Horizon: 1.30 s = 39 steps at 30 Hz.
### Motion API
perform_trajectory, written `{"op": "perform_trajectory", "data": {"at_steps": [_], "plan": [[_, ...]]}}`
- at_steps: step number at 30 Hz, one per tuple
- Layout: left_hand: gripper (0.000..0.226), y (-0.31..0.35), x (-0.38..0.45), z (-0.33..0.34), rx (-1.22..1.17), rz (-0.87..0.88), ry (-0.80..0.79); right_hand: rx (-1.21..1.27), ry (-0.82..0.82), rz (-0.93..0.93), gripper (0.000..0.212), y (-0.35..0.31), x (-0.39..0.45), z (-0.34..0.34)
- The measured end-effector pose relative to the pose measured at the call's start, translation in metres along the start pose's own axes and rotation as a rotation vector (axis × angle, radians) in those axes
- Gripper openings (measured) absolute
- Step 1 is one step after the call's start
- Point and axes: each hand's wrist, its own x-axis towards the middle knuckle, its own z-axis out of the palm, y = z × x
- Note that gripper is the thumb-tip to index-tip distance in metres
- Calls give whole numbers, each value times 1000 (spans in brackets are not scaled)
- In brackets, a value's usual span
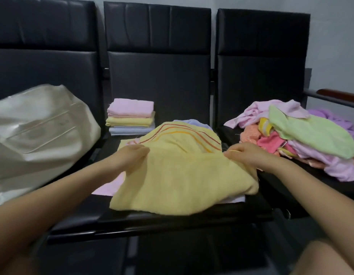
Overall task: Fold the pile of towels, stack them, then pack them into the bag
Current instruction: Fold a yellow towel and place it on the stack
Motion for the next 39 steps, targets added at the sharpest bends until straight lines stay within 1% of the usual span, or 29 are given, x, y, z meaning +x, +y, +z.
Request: {"op": "perform_trajectory", "data": {"at_steps": [2,5,7,9,10,12,14,17,19,21,23,25,28,30,32,34,37,39], "plan": [[22,1,10,-11,-4,58,65,88,130,-10,34,-1,9,-1],[27,2,23,-13,-6,133,161,100,220,-28,34,-4,28,5],[28,2,34,-12,-17,139,218,64,235,-33,31,-7,41,9],[25,3,44,-13,-2,154,278,71,220,-51,28,-8,55,12],[23,1,49,-14,22,169,301,84,211,-58,27,-7,60,14],[27,-4,58,-14,130,211,331,117,217,-68,24,-2,69,20],[33,-11,67,-13,250,256,325,175,280,-52,21,2,79,27],[34,-22,83,-10,341,272,262,227,387,-45,18,5,95,32],[31,-27,92,-8,385,273,220,286,360,-11,18,6,105,35],[30,-33,100,-6,421,291,197,380,282,52,16,7,111,39],[27,-39,106,-6,427,298,200,432,258,58,18,10,113,43],[24,-42,113,-6,418,297,240,476,324,28,18,10,115,42],[25,-35,126,-8,349,292,342,561,401,36,20,8,117,39],[26,-23,139,-9,305,298,402,550,417,40,18,7,119,38],[28,-12,154,-9,246,255,450,506,429,29,16,8,121,38],[27,-14,169,-4,254,194,416,460,426,20,16,11,123,41],[25,-38,185,7,424,111,193,416,387,64,16,18,126,49],[22,-49,184,7,445,91,108,387,339,95,16,23,128,53]]}}
